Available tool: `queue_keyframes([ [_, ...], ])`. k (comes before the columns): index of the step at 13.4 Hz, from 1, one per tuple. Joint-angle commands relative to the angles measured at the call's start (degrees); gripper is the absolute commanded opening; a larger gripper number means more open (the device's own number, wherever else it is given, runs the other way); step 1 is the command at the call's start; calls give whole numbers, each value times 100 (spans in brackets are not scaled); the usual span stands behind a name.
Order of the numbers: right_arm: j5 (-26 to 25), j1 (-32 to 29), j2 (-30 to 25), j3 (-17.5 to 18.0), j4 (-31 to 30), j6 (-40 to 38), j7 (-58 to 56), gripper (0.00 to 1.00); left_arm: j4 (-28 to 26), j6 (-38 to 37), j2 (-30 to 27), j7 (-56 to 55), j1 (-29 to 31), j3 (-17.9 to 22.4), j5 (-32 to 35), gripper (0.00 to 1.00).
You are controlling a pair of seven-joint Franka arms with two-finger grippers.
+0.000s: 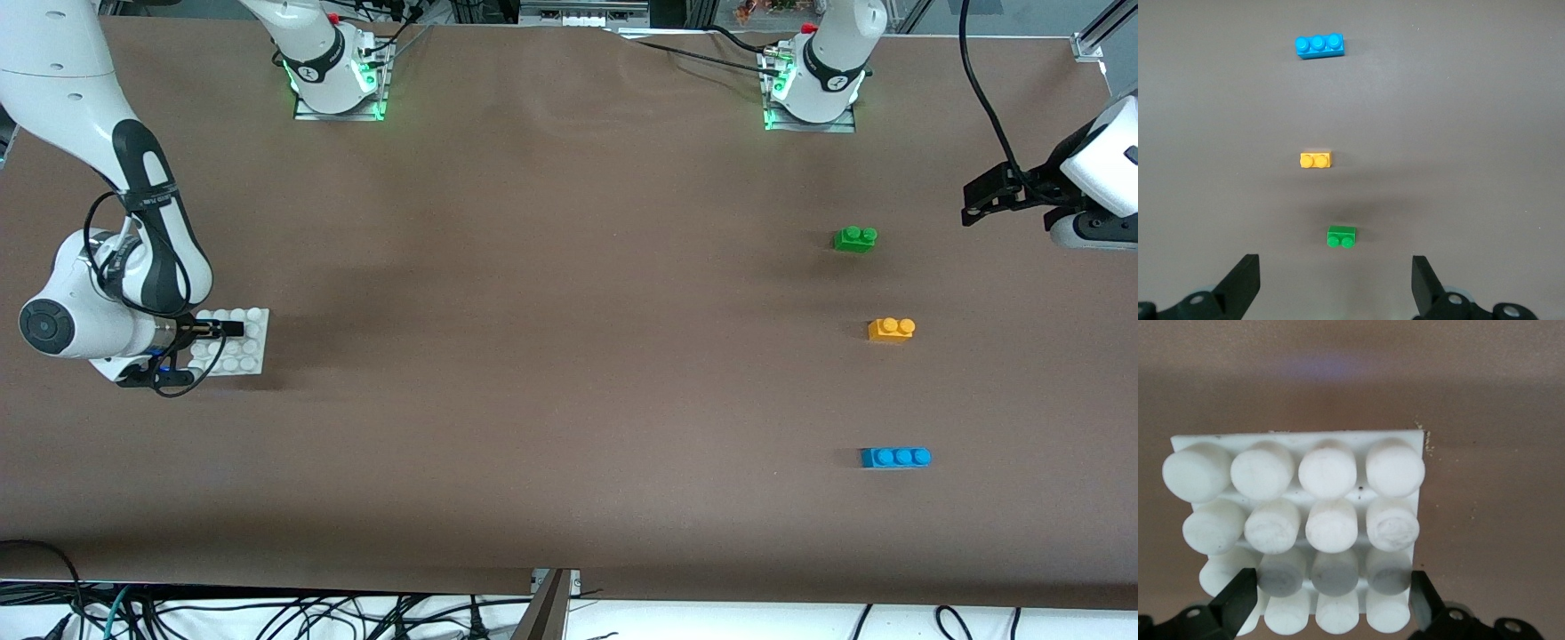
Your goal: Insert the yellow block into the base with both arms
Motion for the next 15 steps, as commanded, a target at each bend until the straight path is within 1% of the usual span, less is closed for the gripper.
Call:
queue_keyframes([
  [1, 27, 2, 57, 16, -190, 211, -84, 100, 108, -108, 16, 76, -4, -33, 216, 100],
  [6, 62, 11, 92, 25, -190, 220, -75, 100, 108, -108, 16, 76, 5, -24, 216, 100],
  [11, 141, 46, 92, 227, -181, 255, 30, 100, 99, -108, 16, 76, 5, -24, 216, 100],
  [15, 264, 239, 101, 236, -181, 334, 170, 100, 99, -108, 16, 76, 5, -24, 216, 100],
])
